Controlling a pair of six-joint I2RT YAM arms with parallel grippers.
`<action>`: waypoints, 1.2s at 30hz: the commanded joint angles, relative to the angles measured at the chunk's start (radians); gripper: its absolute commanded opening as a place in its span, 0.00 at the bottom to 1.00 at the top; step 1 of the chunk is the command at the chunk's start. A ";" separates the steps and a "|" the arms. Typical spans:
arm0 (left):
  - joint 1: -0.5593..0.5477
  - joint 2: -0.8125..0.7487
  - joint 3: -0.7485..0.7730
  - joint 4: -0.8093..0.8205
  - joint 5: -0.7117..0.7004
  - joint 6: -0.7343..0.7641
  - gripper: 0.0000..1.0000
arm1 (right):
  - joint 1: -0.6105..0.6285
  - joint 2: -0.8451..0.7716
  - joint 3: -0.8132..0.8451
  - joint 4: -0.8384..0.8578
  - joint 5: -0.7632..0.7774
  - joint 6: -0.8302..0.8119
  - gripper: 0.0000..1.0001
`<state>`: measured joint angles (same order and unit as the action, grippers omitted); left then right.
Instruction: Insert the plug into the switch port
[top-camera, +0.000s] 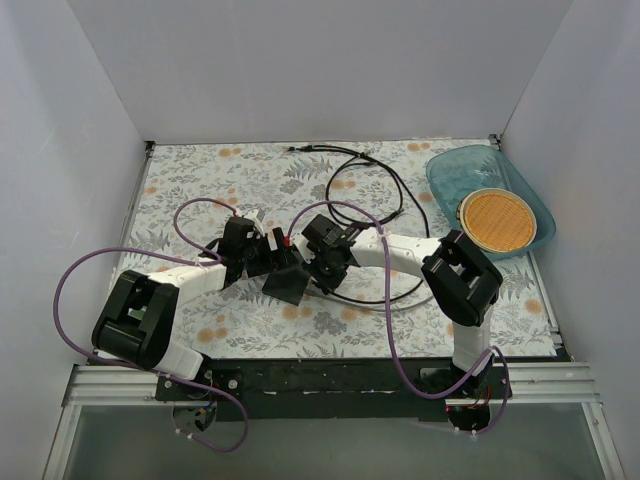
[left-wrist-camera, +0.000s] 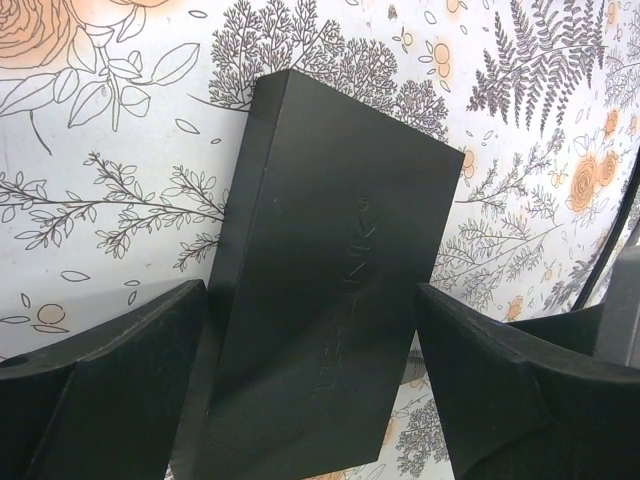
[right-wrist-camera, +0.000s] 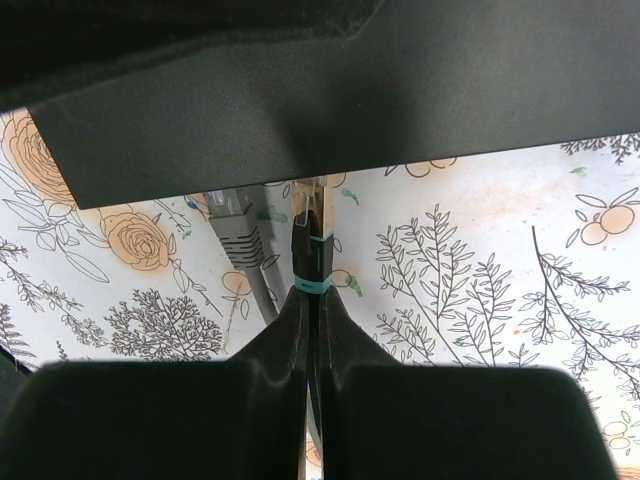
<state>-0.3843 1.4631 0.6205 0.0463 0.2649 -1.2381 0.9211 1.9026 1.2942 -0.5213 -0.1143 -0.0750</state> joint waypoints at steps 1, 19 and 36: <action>-0.016 -0.015 -0.002 0.052 0.077 0.002 0.83 | 0.032 -0.051 0.004 0.101 -0.091 -0.006 0.01; -0.016 -0.058 -0.027 0.067 0.142 0.032 0.83 | 0.030 -0.053 -0.061 0.257 -0.042 0.006 0.01; -0.037 -0.093 -0.082 0.087 0.166 0.002 0.82 | 0.027 -0.042 -0.075 0.400 -0.084 0.127 0.01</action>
<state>-0.3805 1.4212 0.5518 0.1265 0.2752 -1.1900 0.9424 1.8576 1.1961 -0.3790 -0.1364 0.0010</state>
